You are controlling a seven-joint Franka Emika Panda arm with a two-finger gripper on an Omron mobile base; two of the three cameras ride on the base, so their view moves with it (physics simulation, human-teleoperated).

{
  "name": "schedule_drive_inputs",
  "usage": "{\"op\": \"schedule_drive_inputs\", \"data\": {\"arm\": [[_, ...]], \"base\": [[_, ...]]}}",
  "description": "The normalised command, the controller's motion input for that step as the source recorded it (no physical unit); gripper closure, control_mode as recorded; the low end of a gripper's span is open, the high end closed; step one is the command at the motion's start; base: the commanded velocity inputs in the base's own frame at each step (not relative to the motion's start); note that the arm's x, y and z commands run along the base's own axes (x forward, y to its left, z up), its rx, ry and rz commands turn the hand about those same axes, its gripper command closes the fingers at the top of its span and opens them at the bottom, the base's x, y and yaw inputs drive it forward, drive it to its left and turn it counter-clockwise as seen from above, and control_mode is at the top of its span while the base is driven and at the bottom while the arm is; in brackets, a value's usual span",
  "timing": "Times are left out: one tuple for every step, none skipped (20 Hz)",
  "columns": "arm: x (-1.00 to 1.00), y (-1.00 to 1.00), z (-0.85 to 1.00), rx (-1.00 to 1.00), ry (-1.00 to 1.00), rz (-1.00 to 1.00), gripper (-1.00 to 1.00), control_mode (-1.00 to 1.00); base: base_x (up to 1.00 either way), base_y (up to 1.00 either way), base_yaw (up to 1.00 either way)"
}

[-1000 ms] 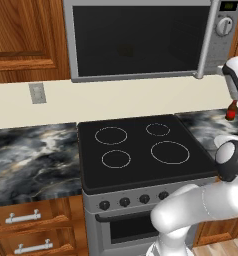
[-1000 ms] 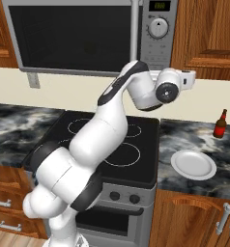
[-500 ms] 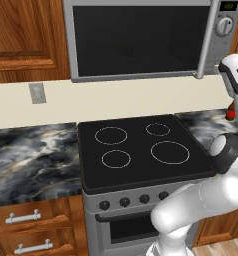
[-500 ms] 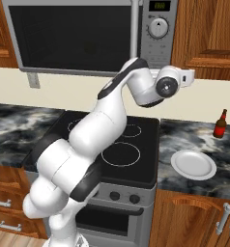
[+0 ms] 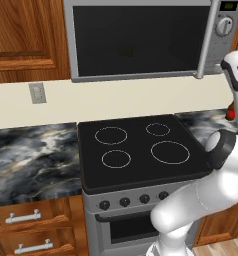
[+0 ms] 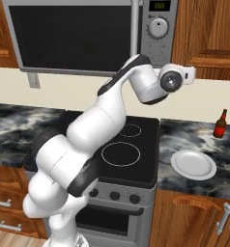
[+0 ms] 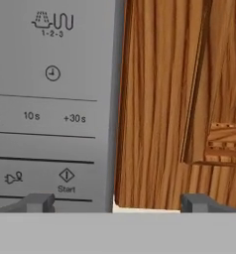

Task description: Pick the cheese from the counter and place it in the microwave. Then turn on the microwave.

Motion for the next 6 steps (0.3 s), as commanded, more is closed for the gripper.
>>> {"op": "schedule_drive_inputs", "data": {"arm": [[0.08,-0.01,0.05,0.02,0.03,0.00,-1.00,-1.00],[0.01,-0.04,0.07,0.02,0.01,0.00,-1.00,-1.00],[0.00,-0.03,0.03,0.02,0.01,0.00,-1.00,-1.00],[0.00,-0.03,0.01,0.02,0.01,0.00,-1.00,-1.00],[0.00,-0.05,0.00,0.01,0.00,0.00,-1.00,-1.00],[0.00,-0.05,0.00,0.00,0.00,0.00,-1.00,-1.00]], "base": [[0.00,0.00,0.00],[0.00,0.00,0.00],[0.00,0.00,0.00],[0.00,0.00,0.00],[0.00,0.00,0.00],[0.00,0.00,0.00]]}}
